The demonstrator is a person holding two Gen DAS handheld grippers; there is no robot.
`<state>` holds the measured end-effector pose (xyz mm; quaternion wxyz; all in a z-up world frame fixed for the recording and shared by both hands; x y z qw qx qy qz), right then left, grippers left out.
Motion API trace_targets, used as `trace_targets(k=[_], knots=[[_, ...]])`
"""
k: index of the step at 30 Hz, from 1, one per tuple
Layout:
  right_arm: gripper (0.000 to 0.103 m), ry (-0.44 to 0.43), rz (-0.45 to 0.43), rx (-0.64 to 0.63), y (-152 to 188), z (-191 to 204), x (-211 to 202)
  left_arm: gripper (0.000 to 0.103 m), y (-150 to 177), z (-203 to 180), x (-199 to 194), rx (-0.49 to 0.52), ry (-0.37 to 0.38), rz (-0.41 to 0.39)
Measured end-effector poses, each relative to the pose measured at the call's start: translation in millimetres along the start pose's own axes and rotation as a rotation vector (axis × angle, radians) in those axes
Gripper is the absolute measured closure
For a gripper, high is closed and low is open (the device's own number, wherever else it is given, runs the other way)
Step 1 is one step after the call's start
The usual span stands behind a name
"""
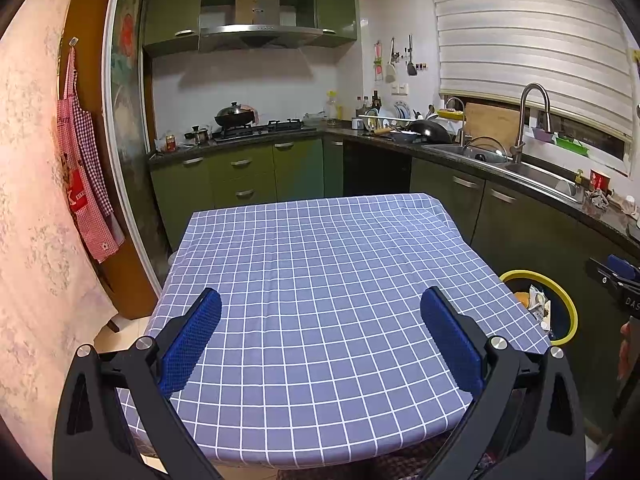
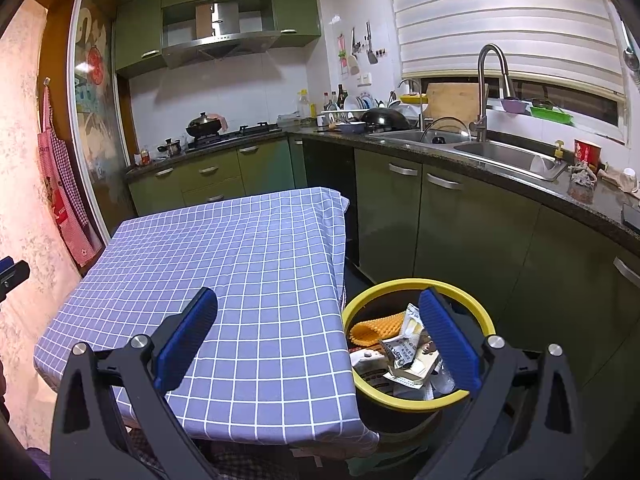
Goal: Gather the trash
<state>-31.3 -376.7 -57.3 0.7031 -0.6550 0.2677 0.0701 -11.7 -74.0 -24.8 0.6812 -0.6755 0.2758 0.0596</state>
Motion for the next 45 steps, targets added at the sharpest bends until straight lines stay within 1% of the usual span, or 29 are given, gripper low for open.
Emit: trace_targets(k=[45], knots=[[0.007, -0.003, 0.013, 0.004, 6.3, 2.0, 7.2, 0.005, 7.4, -0.1, 9.8, 0.012, 0.008, 0.027]])
Point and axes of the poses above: each gripper's, at about its wrist camera, not at the fingertips, and x roughly the way its jaws point, z to its left, y to its underside, the point moved 3 cm from there along x, roughly the way its jaws point, and after that the axes turned 13 degrees about y, right-handed, at the moved point
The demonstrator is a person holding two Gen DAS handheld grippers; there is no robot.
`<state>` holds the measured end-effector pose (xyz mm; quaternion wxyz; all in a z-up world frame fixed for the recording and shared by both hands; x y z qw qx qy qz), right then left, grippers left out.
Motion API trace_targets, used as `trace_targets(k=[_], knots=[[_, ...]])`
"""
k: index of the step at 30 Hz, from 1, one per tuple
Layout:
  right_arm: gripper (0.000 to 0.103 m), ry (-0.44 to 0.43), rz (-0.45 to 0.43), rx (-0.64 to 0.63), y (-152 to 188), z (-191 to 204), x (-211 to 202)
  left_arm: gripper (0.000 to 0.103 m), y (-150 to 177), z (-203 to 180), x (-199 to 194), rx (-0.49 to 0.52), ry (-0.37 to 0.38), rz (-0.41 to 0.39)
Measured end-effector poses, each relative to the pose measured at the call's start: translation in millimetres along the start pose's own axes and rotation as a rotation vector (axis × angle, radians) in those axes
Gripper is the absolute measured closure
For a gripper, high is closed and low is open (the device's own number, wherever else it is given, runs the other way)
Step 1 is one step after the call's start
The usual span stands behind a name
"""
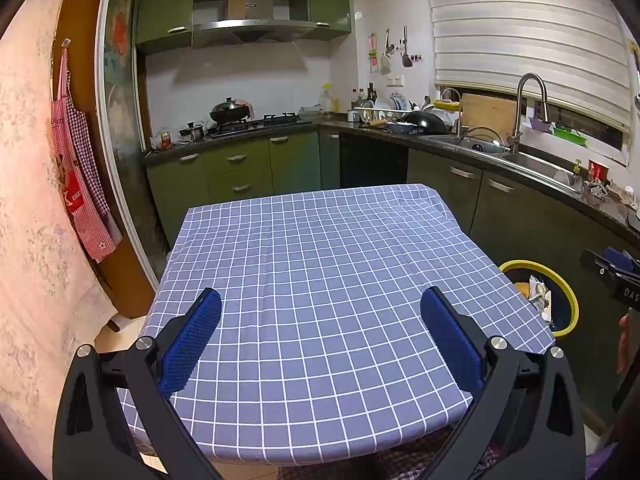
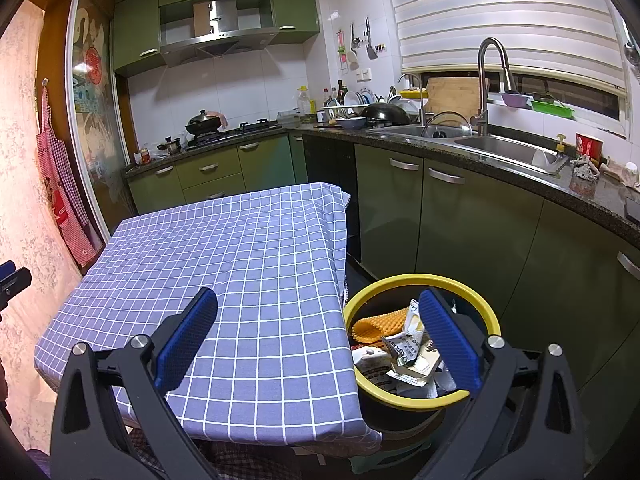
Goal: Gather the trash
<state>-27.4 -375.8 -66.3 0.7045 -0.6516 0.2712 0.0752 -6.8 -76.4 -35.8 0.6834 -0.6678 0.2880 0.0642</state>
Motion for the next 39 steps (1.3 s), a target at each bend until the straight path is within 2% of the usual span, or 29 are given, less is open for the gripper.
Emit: trace_targets(k=[18, 25, 31, 39], knots=[[0.007, -0.003, 0.004, 0.000, 3.1, 2.4, 2.3, 0.005, 1.8, -2.0, 1.2, 0.002, -0.004, 0.003], [0.007, -0.003, 0.004, 0.001, 2.7, 2.3, 2.0, 0.005, 5.0, -2.0, 4.2, -0.006, 0.017, 0.014], [0.007, -0.003, 0.006, 0.000, 3.6, 2.7, 2.7, 0.005, 4.4, 3.0, 0.9, -0.019, 0.032, -0.019], [0.007, -0.011, 0.038, -0.018, 9.8, 10.2, 19.0, 0.005, 5.5, 19.5, 25.9, -0.038, 0.016, 0.063]])
Point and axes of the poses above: each gripper's, at about its wrist camera, not at the fingertips, and x roughly the way its jaws point, z to its left, y to its underside, the point moved 3 cm from there along x, roughly the way its jaws point, and after that the axes turned 13 degrees about y, right-handed, at the moved point
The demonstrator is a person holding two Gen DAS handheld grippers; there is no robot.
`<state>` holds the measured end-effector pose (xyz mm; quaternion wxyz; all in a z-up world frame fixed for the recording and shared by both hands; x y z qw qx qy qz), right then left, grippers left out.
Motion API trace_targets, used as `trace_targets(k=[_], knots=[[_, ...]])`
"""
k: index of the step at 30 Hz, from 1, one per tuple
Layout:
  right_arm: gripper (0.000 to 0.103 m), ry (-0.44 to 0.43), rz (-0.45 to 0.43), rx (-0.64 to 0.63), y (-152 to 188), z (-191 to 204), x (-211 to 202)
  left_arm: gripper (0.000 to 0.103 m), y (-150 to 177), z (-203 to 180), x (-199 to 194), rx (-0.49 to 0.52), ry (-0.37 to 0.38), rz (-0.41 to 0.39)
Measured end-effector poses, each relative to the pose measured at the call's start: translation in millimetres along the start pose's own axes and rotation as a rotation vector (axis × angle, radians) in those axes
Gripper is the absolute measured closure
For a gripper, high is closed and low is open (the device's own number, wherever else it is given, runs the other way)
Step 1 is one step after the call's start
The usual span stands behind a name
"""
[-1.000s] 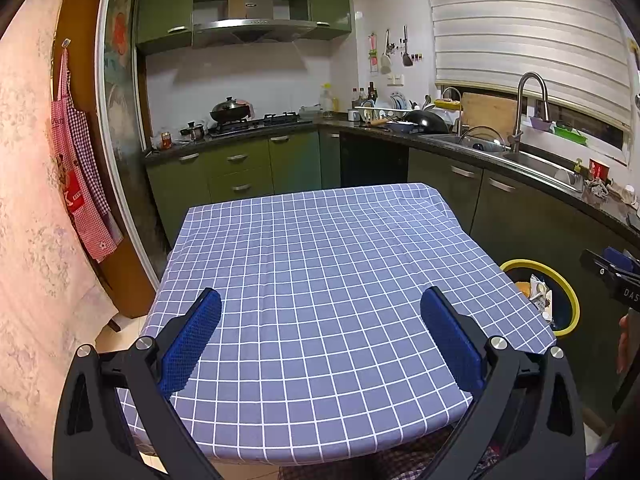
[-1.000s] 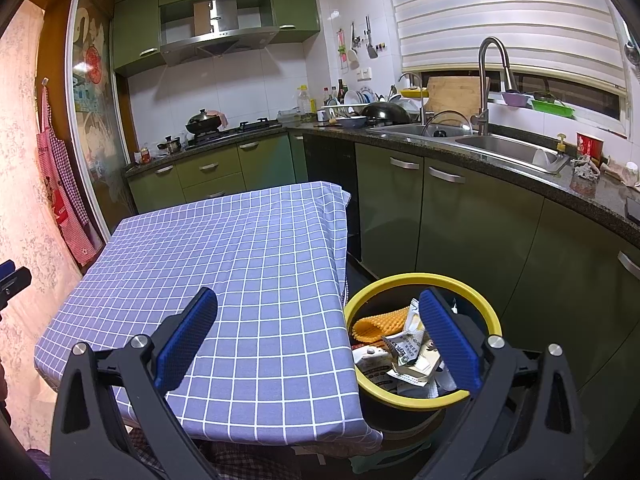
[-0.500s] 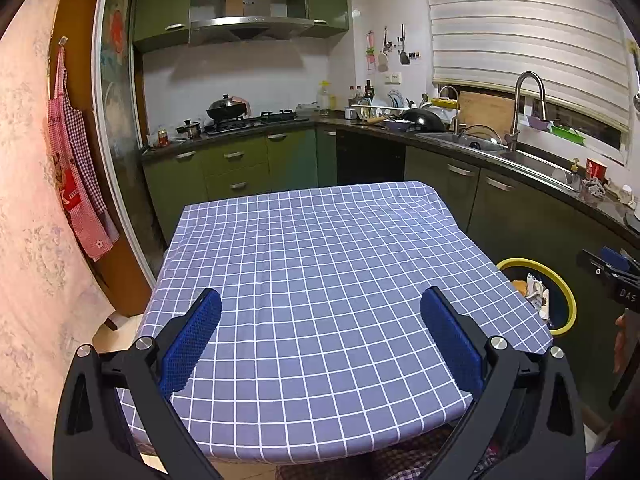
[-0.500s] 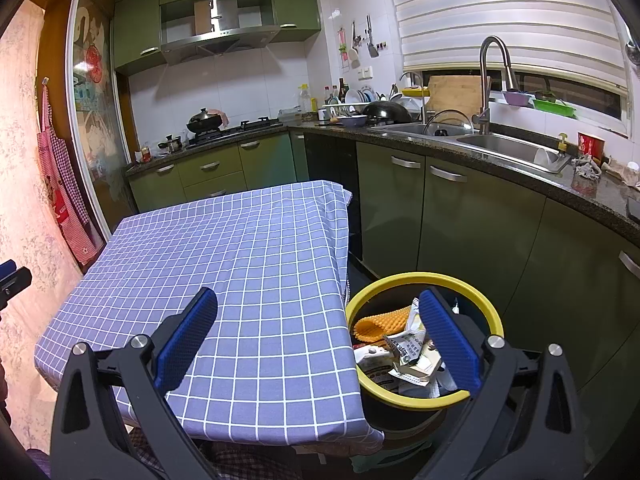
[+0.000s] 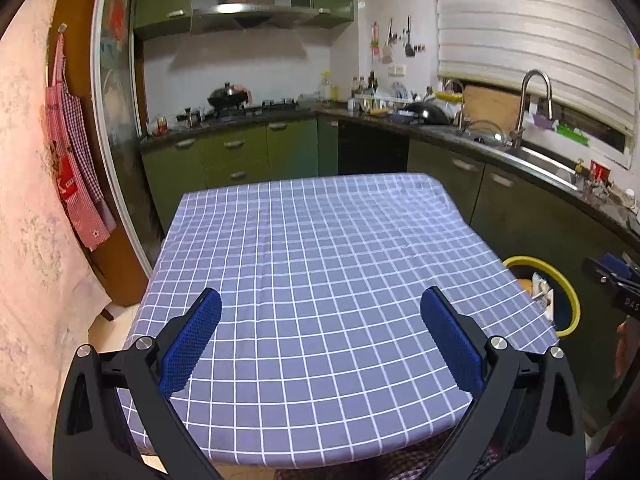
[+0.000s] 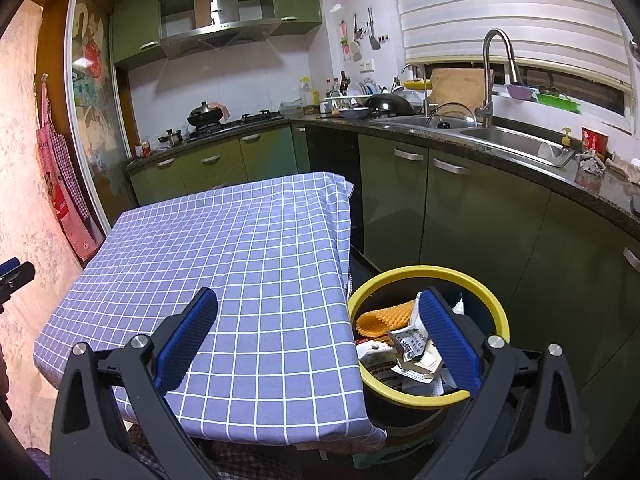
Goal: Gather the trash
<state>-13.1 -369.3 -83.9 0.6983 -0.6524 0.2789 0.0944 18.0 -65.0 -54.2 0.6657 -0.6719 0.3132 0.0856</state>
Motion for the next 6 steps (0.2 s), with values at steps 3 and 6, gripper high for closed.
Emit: trace_targets(k=[3, 6], knots=[[0.007, 0.002, 0.012, -0.034, -7.4, 6.4, 11.6, 0.005, -5.7, 20.4, 22.8, -0.020, -0.017, 0.028], [0.007, -0.024, 0.033, -0.060, -17.6, 16.8, 26.9, 0.005, -15.4, 45.5, 50.4, -0.026, -0.058, 0.037]])
Point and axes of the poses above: each gripper's, at about its wrist camera, not at the fingertips, and x roughly the way its jaws point, z to its left, y to its underside, the point moved 3 cm from there along x, roughly the way its jaws point, and after that the axes turned 13 degrees about y, right-handed, at the moved point
